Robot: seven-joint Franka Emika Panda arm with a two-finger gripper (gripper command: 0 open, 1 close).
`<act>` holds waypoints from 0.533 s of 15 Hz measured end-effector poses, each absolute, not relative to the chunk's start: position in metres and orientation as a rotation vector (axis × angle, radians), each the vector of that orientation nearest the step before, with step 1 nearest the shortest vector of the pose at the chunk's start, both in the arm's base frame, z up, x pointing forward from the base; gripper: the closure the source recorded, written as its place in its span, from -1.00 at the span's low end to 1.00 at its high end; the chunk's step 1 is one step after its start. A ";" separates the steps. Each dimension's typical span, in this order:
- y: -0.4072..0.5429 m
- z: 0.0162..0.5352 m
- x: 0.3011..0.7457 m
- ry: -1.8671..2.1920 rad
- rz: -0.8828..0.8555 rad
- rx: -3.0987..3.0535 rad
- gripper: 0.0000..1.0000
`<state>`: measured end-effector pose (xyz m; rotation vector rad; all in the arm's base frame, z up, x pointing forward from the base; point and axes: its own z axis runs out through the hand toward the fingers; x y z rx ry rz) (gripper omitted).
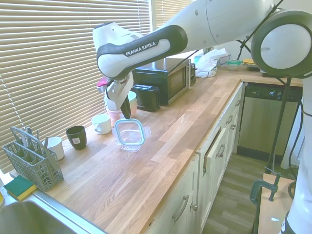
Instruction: Cover the lid of the food container
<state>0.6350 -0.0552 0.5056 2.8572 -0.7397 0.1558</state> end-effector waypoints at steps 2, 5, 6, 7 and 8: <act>-0.072 0.504 0.634 -0.752 0.153 2.863 1.00; -0.089 0.506 0.631 -0.779 0.147 2.887 1.00; -0.093 0.507 0.631 -0.785 0.147 2.897 1.00; -0.096 0.507 0.631 -0.789 0.147 2.903 1.00; -0.101 0.508 0.632 -0.796 0.147 2.908 1.00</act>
